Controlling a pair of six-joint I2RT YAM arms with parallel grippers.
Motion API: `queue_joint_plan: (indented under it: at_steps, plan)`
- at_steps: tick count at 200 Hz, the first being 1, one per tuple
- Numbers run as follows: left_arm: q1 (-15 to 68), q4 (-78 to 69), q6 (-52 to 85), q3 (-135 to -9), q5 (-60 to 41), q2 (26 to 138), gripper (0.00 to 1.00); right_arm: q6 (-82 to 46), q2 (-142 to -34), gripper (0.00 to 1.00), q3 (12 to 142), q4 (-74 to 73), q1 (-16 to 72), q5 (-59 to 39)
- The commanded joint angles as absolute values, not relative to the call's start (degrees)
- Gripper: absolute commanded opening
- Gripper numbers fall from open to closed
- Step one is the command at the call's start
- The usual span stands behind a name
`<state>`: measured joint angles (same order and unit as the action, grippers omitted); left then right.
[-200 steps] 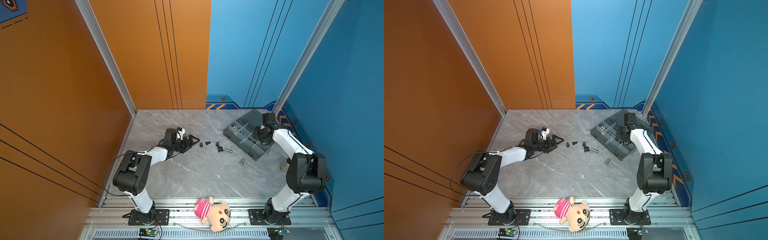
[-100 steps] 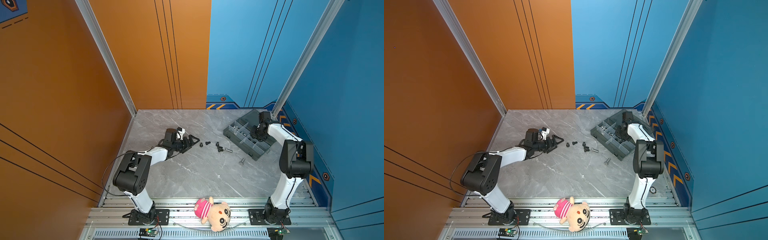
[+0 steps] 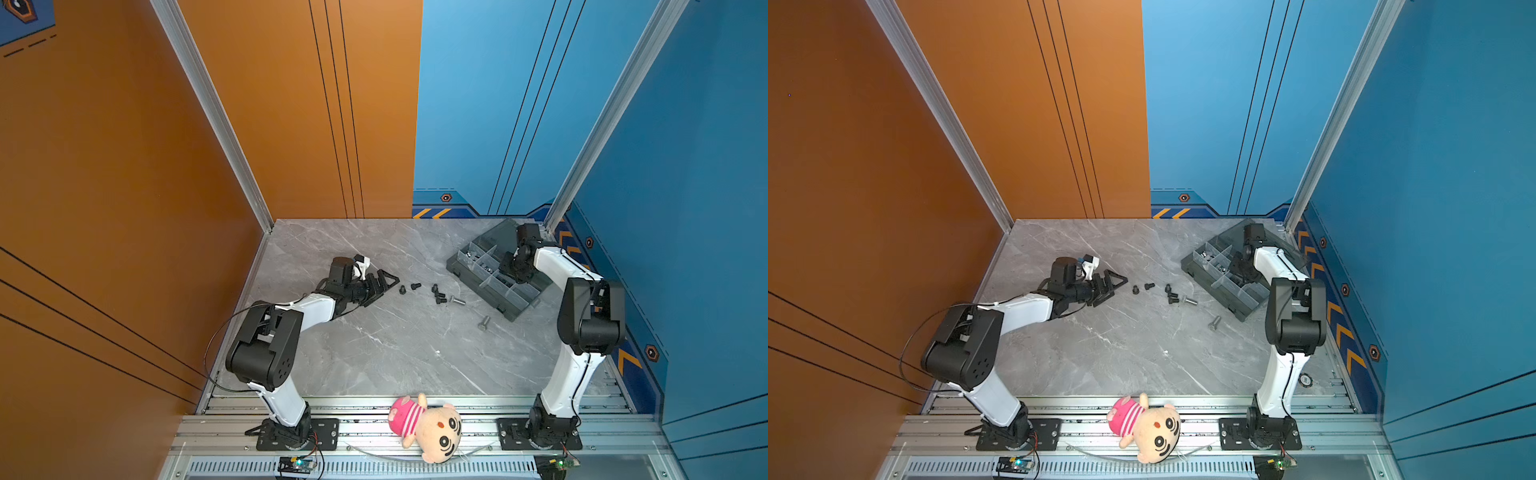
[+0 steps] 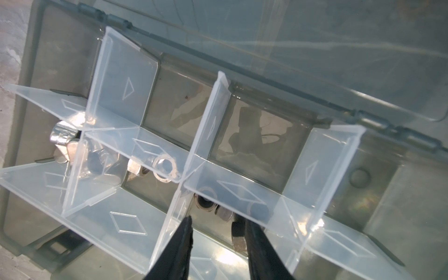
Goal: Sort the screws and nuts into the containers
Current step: 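Open the right gripper to drop the black nut into a compartment, then move the open right gripper back over the hardware pile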
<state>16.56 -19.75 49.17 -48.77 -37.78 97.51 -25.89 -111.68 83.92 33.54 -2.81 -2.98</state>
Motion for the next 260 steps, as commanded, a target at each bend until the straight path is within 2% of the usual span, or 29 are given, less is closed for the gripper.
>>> queue_joint_plan:
  at_steps: [1, 51, 85, 146, 260]
  plan:
    - [16.82, -19.01, 48.95, -49.40, -37.72, 96.92, 0.98, -24.80, -110.19, 0.41, 85.17, 35.86, -3.08, -3.66]
    - [16.87, -18.08, 48.35, -49.60, -37.48, 96.41, 0.98, -24.15, -104.15, 0.44, 82.83, 37.37, -2.77, -8.15]
    - [17.01, -18.09, 48.25, -49.44, -37.44, 96.26, 0.98, -26.67, -98.17, 0.48, 77.94, 38.95, -1.37, -6.74]
    - [17.29, -18.05, 48.25, -50.06, -37.62, 96.94, 0.98, -29.18, -90.44, 0.51, 70.29, 40.37, 4.41, -5.84]
    - [17.14, -17.73, 48.16, -48.94, -37.00, 96.02, 0.98, -21.55, -92.89, 0.51, 70.23, 36.71, 11.68, -11.31]
